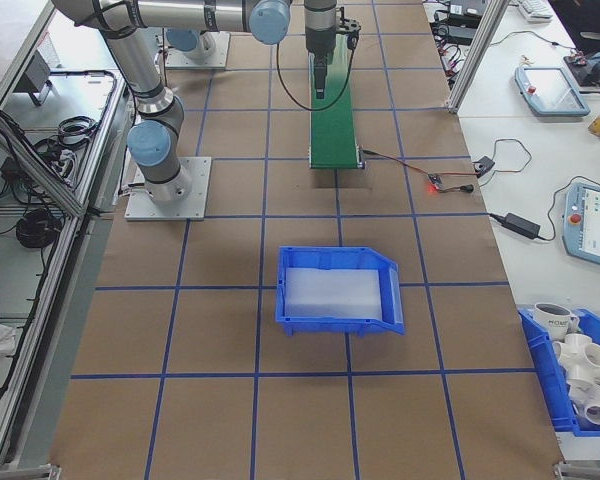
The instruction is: Move button from left to right
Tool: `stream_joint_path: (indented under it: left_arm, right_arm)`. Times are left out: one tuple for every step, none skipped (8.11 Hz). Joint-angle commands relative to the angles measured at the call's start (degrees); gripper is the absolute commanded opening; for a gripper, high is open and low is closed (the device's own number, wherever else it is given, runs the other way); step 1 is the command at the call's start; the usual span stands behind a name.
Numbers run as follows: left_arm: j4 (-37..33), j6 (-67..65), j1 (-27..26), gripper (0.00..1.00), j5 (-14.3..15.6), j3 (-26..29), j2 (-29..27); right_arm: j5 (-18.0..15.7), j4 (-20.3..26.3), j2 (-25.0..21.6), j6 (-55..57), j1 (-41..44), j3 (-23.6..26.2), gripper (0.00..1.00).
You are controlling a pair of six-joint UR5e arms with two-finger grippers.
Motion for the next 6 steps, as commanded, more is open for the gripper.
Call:
stream_joint_path:
  left_arm:
    - [-0.9, -0.1, -0.5, 1.0, 0.0, 0.1, 0.4]
    - [-0.9, -0.2, -0.5, 1.0, -0.6, 0.0, 0.2]
    - [-0.8, 0.0, -0.5, 1.0, -0.8, 0.0, 0.0]
    - [-0.8, 0.1, -0.6, 1.0, -0.8, 0.1, 0.5]
    - [-0.8, 0.4, -0.7, 1.0, -0.6, 0.1, 0.2]
    - [-0.3, 0.8, -0.8, 1.0, -0.6, 0.1, 0.3]
  right_arm:
    - [0.3, -0.7, 3.1, 0.1, 0.0, -0.2, 1.0]
    - [0.4, -5.4, 6.4, 0.1, 0.0, -0.1, 1.0]
    - [0.4, -9.7, 10.5, 0.1, 0.0, 0.2, 1.0]
    - [1.7, -9.9, 12.5, 0.1, 0.0, 0.5, 1.0]
    - [5.9, -10.0, 13.0, 0.0, 0.1, 0.6, 1.0]
    - [7.8, -10.6, 14.0, 0.0, 0.1, 0.6, 1.0]
